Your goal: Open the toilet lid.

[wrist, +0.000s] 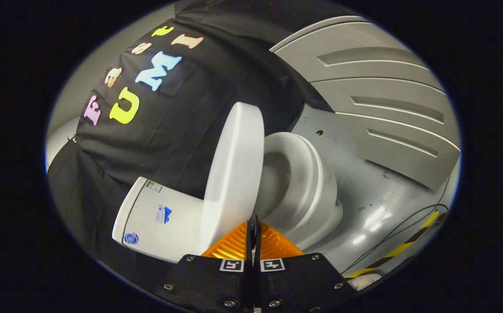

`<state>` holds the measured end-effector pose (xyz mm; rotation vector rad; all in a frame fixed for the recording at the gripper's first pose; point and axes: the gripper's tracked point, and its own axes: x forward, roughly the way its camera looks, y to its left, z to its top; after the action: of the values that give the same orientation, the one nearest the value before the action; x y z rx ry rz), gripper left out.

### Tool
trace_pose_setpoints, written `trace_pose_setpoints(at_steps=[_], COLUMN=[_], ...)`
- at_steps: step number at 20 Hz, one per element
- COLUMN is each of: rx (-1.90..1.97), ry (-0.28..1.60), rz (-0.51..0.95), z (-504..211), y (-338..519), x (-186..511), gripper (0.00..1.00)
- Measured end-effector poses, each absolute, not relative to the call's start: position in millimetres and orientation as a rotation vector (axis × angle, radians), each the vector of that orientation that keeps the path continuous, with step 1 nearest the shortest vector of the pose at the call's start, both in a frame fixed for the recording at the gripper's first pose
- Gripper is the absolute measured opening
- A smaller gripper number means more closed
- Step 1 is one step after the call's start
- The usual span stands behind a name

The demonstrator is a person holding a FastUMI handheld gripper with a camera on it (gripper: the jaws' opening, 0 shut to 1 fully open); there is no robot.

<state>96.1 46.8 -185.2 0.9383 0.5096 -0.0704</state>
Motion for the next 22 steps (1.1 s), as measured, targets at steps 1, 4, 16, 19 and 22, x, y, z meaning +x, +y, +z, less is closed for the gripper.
trace_pose_setpoints(at_steps=[1,4,16,19,22], rx=[0.918,0.811,0.502,0.451,0.391], ry=[0.506,0.49,0.401,0.379,0.357], rz=[-0.068,-0.076,-0.073,-0.06,-0.05], z=[-179.7,-160.0,-100.8,-86.4,-72.3], y=[48.9,56.4,85.9,96.3,106.8], x=[96.5,97.9,100.4,102.4,103.4], gripper=[0.0,0.0,0.0,0.0,0.0])
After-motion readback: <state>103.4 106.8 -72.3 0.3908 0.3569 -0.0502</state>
